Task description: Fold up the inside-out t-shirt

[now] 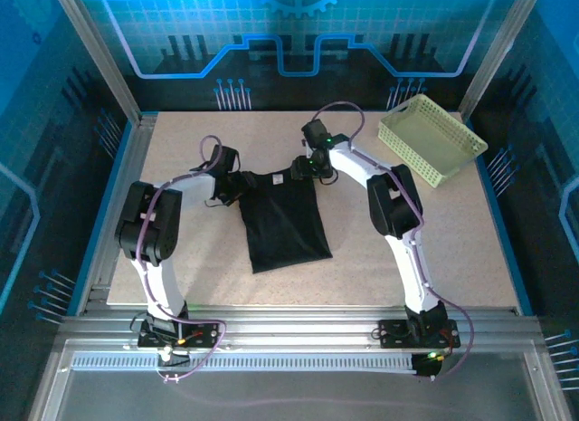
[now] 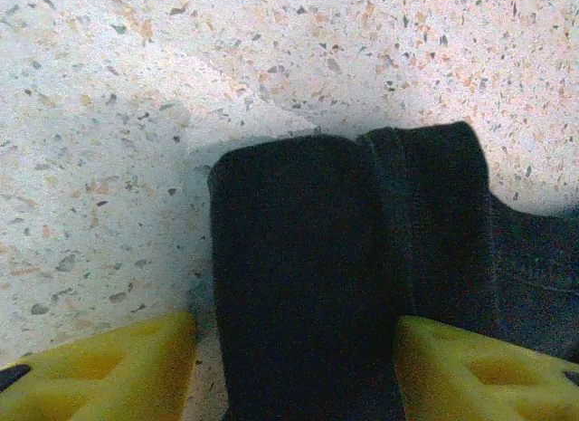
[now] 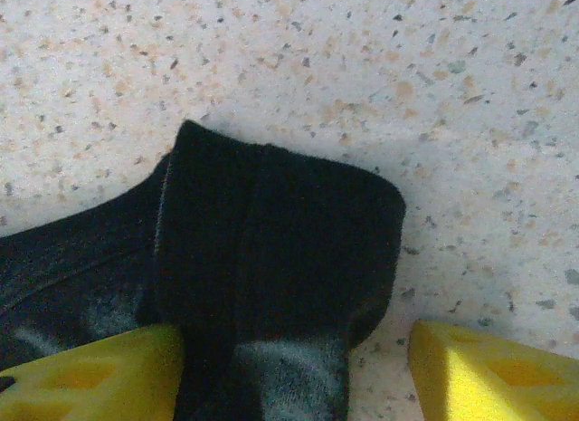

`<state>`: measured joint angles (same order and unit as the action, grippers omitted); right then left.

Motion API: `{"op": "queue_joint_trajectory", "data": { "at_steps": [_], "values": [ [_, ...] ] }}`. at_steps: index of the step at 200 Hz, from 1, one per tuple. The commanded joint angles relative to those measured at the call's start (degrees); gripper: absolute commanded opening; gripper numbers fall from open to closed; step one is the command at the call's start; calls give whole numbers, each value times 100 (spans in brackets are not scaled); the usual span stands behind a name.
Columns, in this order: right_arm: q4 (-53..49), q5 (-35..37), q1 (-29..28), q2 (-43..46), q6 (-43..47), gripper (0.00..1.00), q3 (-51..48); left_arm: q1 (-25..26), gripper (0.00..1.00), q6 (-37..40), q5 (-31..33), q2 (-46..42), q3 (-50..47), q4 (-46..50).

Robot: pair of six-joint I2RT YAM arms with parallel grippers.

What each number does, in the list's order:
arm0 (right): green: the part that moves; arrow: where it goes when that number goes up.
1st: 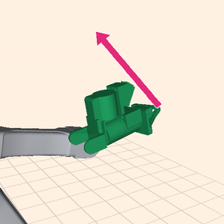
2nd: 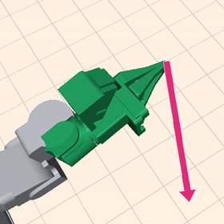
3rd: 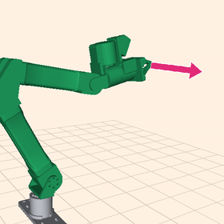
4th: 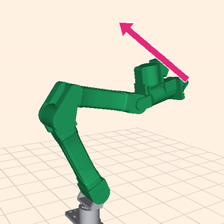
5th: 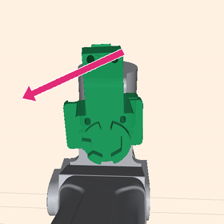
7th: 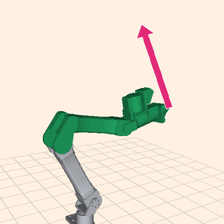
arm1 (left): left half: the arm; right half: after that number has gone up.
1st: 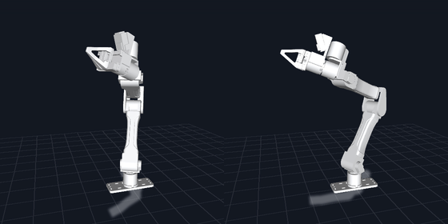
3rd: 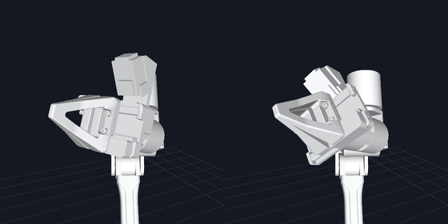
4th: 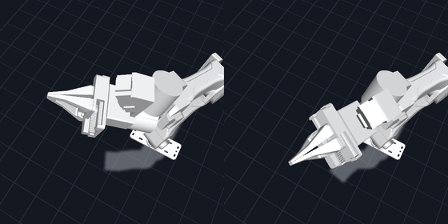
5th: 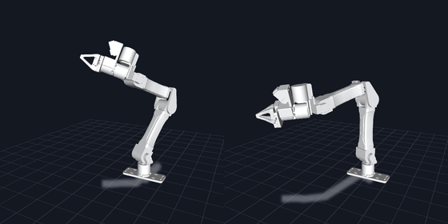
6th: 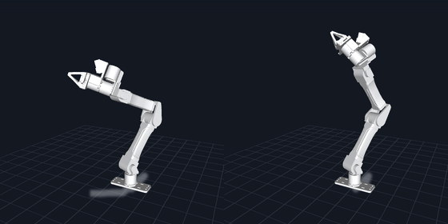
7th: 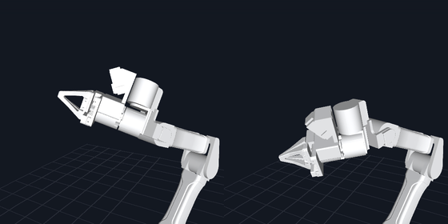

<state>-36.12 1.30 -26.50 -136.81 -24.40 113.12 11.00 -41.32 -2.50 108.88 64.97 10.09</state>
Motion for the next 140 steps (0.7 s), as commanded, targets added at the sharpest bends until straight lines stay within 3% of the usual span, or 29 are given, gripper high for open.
{"op": "queue_joint_trajectory", "data": {
  "at_steps": [1,34,89,140],
  "values": [
    [-258,-160,-181,-260,-75,68,355,109,57,144,-425,304,195,-509],
    [-400,-99,-288,-380,-198,67,505,259,51,225,-440,460,382,-496],
    [-539,-34,-403,-538,-464,66,492,393,50,273,-337,794,746,-237],
    [-407,-290,-522,-535,-522,52,457,454,40,252,-366,822,776,-257]
  ]
}}
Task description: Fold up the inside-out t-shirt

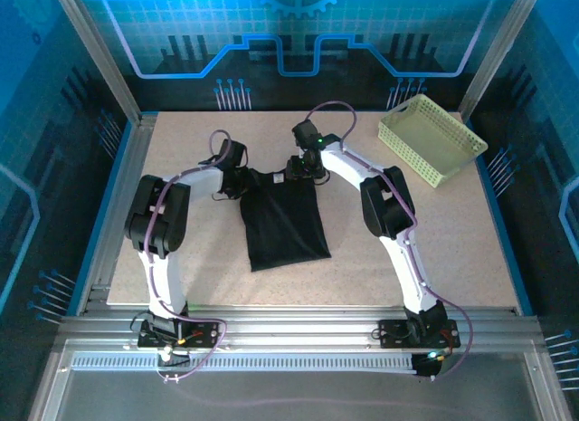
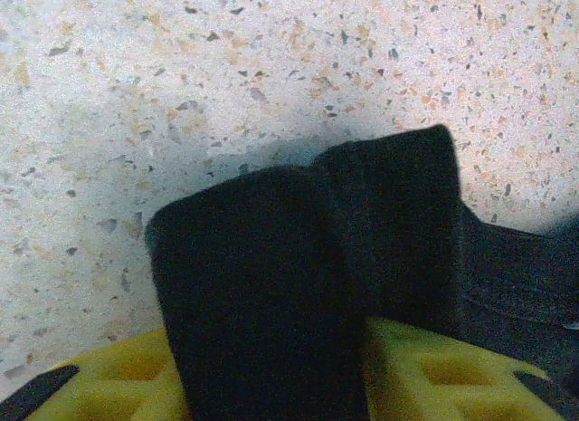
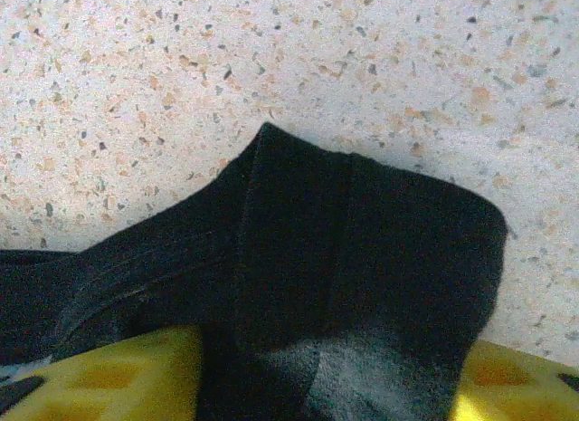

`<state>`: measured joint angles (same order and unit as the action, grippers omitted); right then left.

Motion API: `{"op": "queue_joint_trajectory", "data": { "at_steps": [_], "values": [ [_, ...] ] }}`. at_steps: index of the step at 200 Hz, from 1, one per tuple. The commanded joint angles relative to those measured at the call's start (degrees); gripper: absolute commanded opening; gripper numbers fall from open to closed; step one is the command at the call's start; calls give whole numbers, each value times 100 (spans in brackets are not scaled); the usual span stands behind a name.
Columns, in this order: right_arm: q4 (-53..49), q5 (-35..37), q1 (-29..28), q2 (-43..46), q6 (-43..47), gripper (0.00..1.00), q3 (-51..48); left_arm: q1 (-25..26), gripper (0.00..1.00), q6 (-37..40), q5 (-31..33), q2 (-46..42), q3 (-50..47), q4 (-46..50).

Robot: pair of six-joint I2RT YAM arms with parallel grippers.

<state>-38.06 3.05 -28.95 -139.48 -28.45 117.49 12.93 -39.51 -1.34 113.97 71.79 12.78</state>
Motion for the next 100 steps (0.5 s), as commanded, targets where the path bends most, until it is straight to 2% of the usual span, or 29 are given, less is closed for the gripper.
{"op": "queue_joint_trajectory", "data": {
  "at_steps": [1,28,52,73,100],
  "values": [
    [-207,-468,-278,-266,-113,52,20,258,39,72,-481,307,88,-533],
    [-120,-541,-259,-123,-110,41,-68,255,29,29,-589,160,-22,-682],
    [105,-607,-195,154,-125,24,-335,211,19,-82,-647,-143,-320,-1017],
    [460,-718,-72,574,-179,11,-735,162,12,-153,-658,-486,-610,-1242],
    [747,-665,96,1293,-131,2,-1207,80,5,-172,-538,-1081,-1016,-1460]
  ]
}}
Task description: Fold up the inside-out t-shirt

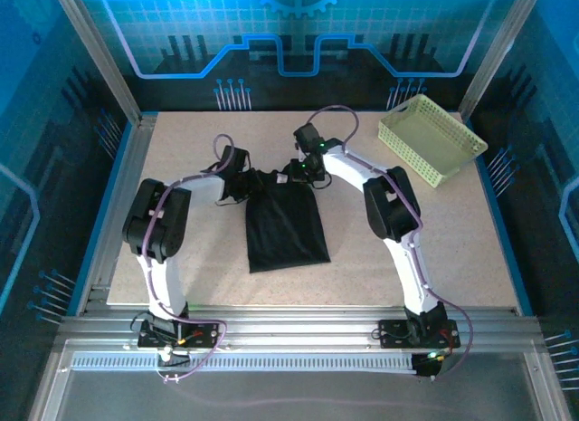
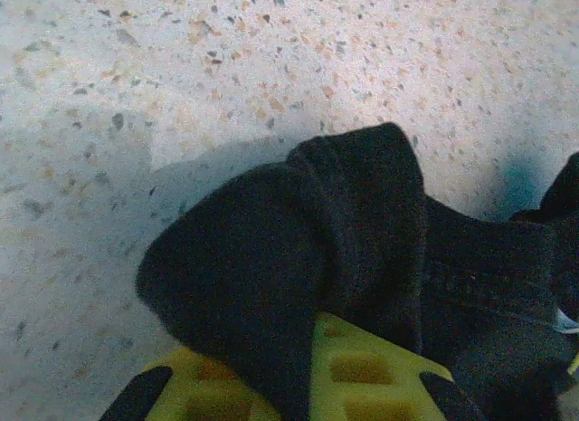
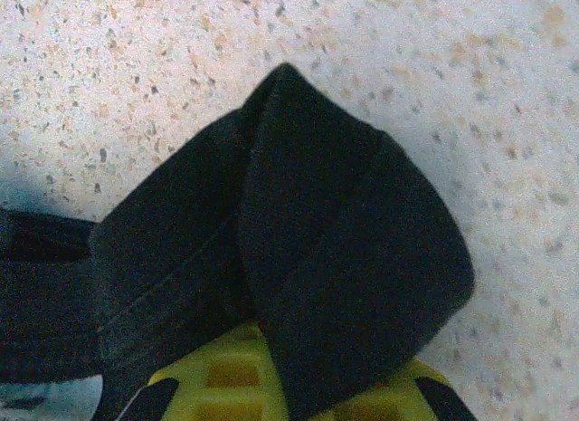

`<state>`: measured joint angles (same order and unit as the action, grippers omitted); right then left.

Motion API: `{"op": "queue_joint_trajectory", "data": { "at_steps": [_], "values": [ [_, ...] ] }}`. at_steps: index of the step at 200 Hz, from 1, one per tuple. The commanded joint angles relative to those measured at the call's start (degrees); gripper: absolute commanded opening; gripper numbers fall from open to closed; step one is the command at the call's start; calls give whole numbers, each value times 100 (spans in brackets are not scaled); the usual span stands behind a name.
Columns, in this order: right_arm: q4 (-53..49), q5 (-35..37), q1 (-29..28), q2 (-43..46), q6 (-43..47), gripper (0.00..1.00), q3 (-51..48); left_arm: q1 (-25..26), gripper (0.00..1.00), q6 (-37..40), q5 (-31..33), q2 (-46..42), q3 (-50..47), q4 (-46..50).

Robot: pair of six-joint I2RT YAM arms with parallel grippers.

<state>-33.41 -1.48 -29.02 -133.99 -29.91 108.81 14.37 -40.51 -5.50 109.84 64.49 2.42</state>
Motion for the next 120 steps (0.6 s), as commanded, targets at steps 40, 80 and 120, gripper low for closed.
{"op": "queue_joint_trajectory", "data": {
  "at_steps": [40,80,120],
  "values": [
    [758,-512,321,1579,64,0,-956,-117,0,-253,-267,-1492,-763,-886],
    [875,-582,381,1848,89,0,-1220,540,0,-395,155,-2178,-1122,-972],
    [1382,-525,406,2195,115,0,-2152,1912,0,-104,973,-2363,-1328,-892]
  ]
}}
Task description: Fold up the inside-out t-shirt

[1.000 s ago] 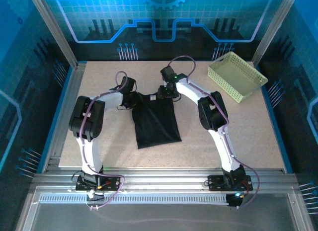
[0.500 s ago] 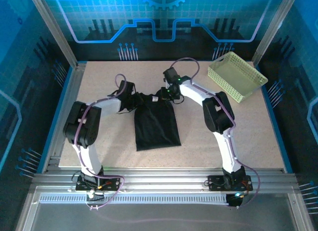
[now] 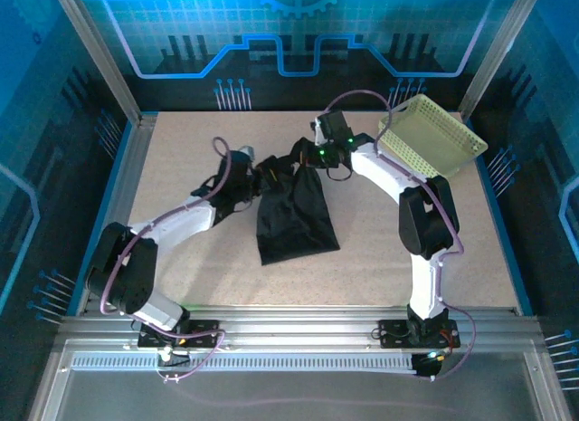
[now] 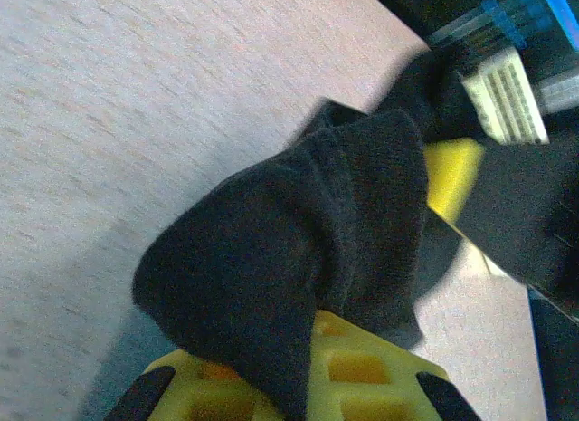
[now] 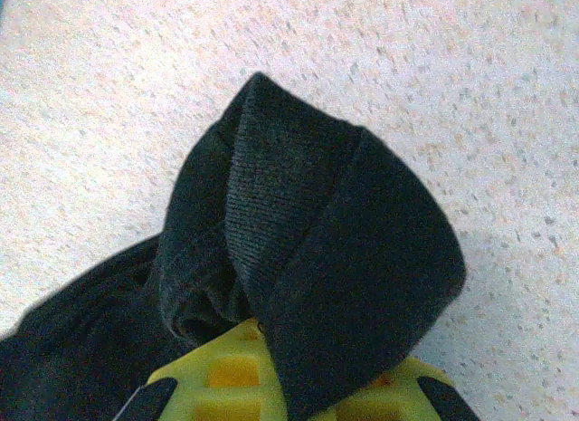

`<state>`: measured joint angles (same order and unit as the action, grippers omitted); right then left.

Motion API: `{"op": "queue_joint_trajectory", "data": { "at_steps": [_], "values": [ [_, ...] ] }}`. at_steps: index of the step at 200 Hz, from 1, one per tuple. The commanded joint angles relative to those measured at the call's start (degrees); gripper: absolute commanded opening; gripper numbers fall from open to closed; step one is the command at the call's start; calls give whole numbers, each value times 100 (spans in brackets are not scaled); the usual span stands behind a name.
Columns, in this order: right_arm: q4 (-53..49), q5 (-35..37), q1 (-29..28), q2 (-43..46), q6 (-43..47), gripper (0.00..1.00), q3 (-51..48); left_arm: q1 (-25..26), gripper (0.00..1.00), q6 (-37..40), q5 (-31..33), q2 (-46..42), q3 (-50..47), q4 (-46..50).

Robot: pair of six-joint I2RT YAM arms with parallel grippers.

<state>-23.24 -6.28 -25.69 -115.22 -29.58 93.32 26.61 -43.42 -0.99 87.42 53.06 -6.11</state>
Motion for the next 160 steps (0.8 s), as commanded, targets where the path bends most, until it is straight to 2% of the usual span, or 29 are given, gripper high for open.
{"op": "queue_joint_trajectory", "data": {
  "at_steps": [1,26,57,83,108,130,145,160],
  "values": [
    [383,-42,73,330,83,0,-630,705,0,195,535,-120,-192,-35],
    [771,-29,167,643,56,0,-1329,1404,0,360,996,7,-230,151],
    [883,-40,240,793,-3,0,-1597,1377,0,215,1198,-177,-519,109],
    [830,19,194,1031,-83,0,-1683,769,0,226,1182,-529,-797,181],
    [746,492,-192,1493,-73,0,-1890,-51,0,401,653,-285,-814,191],
    [491,1192,-910,1725,25,0,-1890,-434,0,639,333,299,-467,356],
    [163,2078,-1554,1670,51,0,-1767,-546,0,702,220,647,-277,374],
    [-18,2396,-1986,1469,-140,0,-1645,-626,0,692,44,922,-142,332]
  ]
}}
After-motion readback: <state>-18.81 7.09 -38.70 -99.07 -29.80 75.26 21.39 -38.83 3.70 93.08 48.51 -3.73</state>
